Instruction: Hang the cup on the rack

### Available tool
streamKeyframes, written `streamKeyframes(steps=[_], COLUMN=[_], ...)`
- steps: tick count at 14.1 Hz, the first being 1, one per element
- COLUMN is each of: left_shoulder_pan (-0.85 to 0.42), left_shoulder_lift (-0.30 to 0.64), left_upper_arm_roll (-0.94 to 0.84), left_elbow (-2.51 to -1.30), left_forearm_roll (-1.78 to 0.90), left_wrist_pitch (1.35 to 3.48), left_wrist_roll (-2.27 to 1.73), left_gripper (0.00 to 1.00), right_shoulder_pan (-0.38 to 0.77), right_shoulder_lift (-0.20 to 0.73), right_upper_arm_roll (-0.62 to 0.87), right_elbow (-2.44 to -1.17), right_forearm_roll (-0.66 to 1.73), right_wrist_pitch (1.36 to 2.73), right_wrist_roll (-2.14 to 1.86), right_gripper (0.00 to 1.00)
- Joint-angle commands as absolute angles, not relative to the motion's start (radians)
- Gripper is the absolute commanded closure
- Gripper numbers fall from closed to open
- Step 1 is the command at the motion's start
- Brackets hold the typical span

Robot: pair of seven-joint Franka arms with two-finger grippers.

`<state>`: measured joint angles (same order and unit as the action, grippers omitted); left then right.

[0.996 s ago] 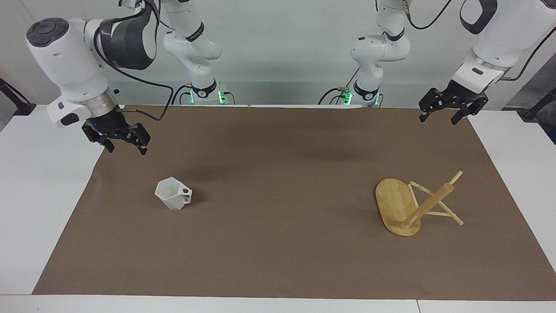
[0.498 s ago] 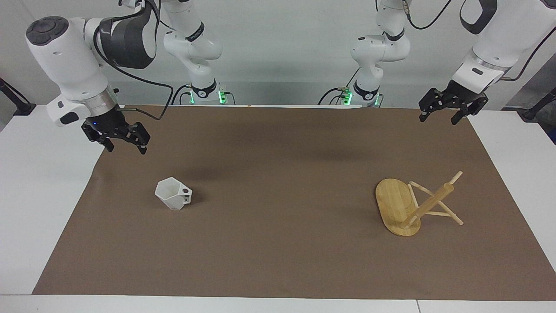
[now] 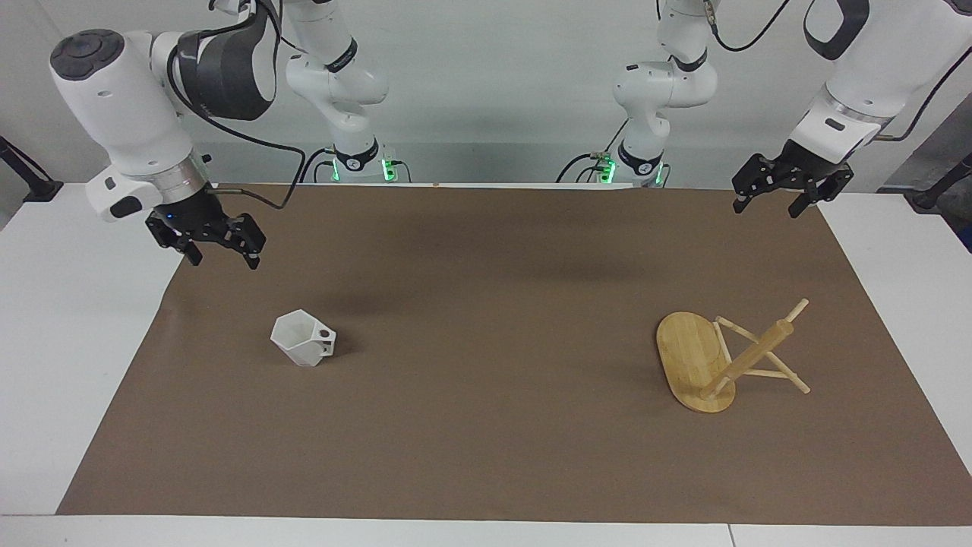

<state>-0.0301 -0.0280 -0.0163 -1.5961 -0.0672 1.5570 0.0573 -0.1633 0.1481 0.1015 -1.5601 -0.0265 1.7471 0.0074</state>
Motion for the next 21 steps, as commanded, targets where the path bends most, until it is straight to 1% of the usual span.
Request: streamKeyframes(steps=[1,3,7,11,14,16,19,21], left_shoulder_pan=[-0.02,-0.02,-0.02,-0.02,-0.02,-0.02,-0.018,-0.02], left_shoulder_lift=[-0.035,-0.035,-0.035,-0.035,-0.035,-0.035,-0.035,-0.035], left_upper_arm_roll=[-0.026,-0.026,-0.026,-0.026,-0.026,-0.026,-0.026,-0.026], left_elbow=[-1.598,-1.598,-1.598,-1.598,-1.598,-1.598,-1.598,-1.598], left_forearm_roll=[-0.051,-0.051,-0.051,-0.051,-0.051,-0.051,-0.051,-0.051], left_wrist_pitch=[1.545,1.545,1.545,1.545,1.545,1.545,1.545,1.545], left_wrist_roll=[0.048,0.048,0.048,0.048,0.048,0.048,0.048,0.048], left_gripper=[0.0,0.0,0.0,0.0,0.0,0.0,0.0,0.0], right_shoulder_pan=[-0.175,-0.175,-0.176,-0.176,-0.176,-0.175,-0.175,-0.175], right_shoulder_lift=[0.137,0.137,0.172,0.195,0.216,0.232,0.245,0.261], right_upper_arm_roll=[0.107,0.106,0.106,0.106,0.106,0.106,0.106,0.106], right_elbow=[-1.63,-1.641,-1.647,-1.698,-1.713,-1.729,-1.792,-1.808], right_forearm_roll=[-0.015,-0.015,-0.017,-0.017,-0.017,-0.018,-0.021,-0.029], right_wrist_pitch=[1.808,1.816,1.85,1.942,1.979,2.031,2.123,2.158], right_wrist_roll=[-0.017,-0.015,-0.014,-0.014,-0.012,-0.011,-0.012,-0.014], right_gripper=[0.0,0.0,0.0,0.0,0.0,0.0,0.0,0.0])
